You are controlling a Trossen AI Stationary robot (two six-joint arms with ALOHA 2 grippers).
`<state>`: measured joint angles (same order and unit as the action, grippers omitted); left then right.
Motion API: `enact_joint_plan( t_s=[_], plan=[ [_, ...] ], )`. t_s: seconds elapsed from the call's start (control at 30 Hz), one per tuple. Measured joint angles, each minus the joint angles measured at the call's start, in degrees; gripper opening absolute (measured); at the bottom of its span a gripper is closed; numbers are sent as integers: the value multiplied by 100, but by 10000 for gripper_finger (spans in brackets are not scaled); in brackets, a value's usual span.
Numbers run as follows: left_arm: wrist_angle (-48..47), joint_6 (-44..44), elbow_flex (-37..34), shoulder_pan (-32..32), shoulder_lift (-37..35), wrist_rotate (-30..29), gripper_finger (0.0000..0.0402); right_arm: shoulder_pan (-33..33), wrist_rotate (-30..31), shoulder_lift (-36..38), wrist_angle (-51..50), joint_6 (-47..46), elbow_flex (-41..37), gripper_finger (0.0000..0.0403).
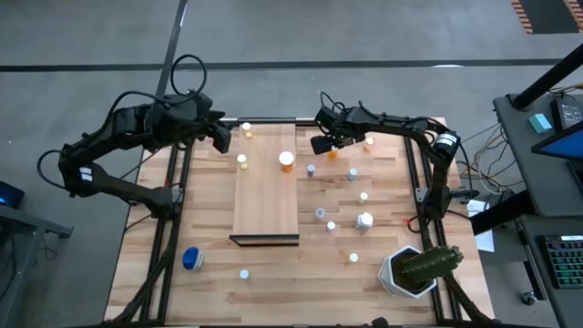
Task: Pick and place medicine bottles onto shelf by color
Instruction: Put the top center orange capsule bottle on the shelf
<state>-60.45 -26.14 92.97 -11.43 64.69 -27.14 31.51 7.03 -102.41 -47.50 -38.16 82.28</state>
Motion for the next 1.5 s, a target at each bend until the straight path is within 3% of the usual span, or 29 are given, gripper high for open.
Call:
enact_joint_plan(
  t_s=[0.23,0.47,0.73,1.27,1.5],
  plan=[
    [0,-8,0,-1,9,0,199,-37,3,654,-756,547,1003,208],
    [0,-17,0,1,11,2,199,-270,-583,823,-727,1216,2274,203],
    [0,-6,-2,0,9,2,199,-795,-902,177,-799,1559,3507,203],
    [0,3,-6,-1,2,-10,199,-916,-398,-1557,-1753,1782,5220,203],
    [0,3,-7,1,-35,-42,199,-929,-141,-1723,-1791,1757,5234,203]
  ],
)
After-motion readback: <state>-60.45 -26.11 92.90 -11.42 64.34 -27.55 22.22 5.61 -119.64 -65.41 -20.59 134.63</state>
